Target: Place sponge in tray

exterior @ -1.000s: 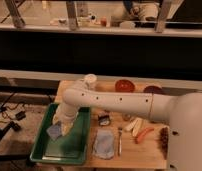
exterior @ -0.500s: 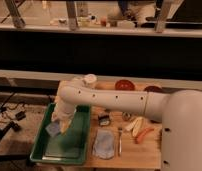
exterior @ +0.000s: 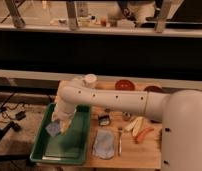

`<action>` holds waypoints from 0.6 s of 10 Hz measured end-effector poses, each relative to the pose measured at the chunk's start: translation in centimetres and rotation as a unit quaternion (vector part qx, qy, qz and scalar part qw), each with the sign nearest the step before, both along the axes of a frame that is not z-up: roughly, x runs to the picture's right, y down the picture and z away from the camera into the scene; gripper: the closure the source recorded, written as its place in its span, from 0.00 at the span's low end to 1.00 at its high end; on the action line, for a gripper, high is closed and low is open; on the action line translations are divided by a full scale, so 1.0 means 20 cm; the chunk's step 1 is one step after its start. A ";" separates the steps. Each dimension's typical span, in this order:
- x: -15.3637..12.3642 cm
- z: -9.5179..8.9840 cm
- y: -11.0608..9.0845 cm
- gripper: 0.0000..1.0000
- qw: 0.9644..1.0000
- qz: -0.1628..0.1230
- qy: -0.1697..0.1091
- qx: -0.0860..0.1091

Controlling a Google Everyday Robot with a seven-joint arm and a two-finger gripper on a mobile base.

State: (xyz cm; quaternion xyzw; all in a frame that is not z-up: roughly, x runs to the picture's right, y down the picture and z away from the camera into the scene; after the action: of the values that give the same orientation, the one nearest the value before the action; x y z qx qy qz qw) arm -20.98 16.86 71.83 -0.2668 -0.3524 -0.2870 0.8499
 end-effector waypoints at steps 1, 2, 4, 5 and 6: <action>0.00 0.00 0.00 0.57 1.000 0.000 0.000 0.000; 0.00 0.00 0.00 0.51 1.000 0.000 0.000 0.000; 0.00 0.00 0.00 0.26 1.000 0.000 0.000 0.000; 0.00 0.00 0.00 0.21 1.000 0.000 0.000 0.000; 0.00 0.00 0.00 0.20 1.000 -0.001 0.000 0.000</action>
State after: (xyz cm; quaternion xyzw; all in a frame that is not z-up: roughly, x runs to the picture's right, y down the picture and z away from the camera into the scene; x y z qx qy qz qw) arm -21.04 16.89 71.81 -0.2669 -0.3526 -0.2875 0.8496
